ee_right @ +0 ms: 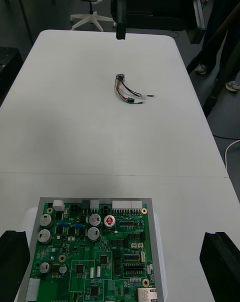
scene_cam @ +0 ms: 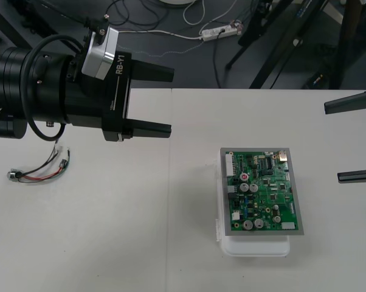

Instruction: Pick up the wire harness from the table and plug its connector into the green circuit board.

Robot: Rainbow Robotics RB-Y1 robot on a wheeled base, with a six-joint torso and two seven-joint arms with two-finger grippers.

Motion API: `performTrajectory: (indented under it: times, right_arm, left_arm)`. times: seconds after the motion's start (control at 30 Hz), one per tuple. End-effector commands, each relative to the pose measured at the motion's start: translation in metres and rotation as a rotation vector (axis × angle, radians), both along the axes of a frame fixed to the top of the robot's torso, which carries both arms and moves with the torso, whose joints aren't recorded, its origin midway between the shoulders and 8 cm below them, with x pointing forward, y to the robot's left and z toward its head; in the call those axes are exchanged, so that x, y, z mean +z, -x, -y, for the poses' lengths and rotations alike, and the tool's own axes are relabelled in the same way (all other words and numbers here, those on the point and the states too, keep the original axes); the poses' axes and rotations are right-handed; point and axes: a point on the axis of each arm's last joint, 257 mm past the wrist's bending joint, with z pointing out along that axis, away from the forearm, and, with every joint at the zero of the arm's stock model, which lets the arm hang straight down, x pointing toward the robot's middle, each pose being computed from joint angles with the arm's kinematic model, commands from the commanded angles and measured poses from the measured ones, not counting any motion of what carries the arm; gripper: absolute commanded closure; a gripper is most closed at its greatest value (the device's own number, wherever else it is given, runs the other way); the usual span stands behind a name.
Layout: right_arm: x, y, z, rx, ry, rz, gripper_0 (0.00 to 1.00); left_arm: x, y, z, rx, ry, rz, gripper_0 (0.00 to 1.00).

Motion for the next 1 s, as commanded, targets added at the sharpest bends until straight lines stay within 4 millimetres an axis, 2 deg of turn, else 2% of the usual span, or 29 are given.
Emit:
performTrajectory:
  times: [0.03, 1.0]
  right_arm:
    - [0.0002, 0.0003, -0.0038, 0.009, 0.002, 0.004, 0.00]
    - [0.0002, 0.0003, -0.0038, 0.009, 0.002, 0.004, 0.00]
  left_arm:
    - [0.0137, -0.0003, 0.0004, 0.016, 0.032, 0.006, 0.11]
    - [0.0137, -0.0003, 0.0004, 0.016, 0.032, 0.006, 0.11]
